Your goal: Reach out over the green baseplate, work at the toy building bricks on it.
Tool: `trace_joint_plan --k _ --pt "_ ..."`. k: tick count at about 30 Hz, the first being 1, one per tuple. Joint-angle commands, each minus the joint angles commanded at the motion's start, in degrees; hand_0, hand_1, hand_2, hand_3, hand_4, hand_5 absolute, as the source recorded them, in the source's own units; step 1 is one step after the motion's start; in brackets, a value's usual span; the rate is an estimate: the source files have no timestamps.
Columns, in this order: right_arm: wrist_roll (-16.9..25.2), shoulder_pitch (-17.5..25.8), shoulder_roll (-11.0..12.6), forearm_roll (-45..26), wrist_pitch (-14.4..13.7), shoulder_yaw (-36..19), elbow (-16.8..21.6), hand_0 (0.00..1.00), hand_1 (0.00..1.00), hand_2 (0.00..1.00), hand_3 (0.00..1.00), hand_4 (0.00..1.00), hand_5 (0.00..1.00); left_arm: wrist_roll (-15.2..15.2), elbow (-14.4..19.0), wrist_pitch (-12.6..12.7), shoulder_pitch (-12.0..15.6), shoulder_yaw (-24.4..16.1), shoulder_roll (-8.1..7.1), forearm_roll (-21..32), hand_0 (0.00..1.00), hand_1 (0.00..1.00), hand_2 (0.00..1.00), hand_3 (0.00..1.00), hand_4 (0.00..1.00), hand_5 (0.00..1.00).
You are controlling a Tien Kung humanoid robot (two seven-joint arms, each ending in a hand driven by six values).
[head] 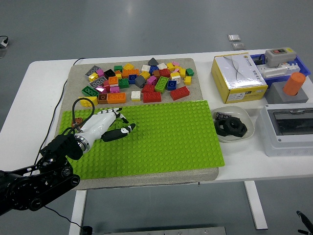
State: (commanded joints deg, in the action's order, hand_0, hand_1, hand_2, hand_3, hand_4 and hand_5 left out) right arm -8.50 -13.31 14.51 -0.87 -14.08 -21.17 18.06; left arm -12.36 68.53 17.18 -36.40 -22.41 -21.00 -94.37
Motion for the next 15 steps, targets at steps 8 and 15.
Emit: trace_joint_plan --k 8,15 --pt "-0.1 0.1 -0.1 0.2 -0.1 -0.1 0.0 0.682 0.655 0.713 0.73 0.888 0.85 -0.3 7.4 -0.5 1.0 -4.6 -5.01 0.8 0.998 0.998 0.998 0.669 0.694 0.998" --pt "-0.8 -0.1 -0.5 1.5 -0.4 -0.8 0.0 0.682 0.655 0.711 0.73 0.887 0.849 3.1 15.6 -1.3 6.6 -12.6 -11.66 8.2 0.998 0.976 0.966 0.692 0.699 0.998"
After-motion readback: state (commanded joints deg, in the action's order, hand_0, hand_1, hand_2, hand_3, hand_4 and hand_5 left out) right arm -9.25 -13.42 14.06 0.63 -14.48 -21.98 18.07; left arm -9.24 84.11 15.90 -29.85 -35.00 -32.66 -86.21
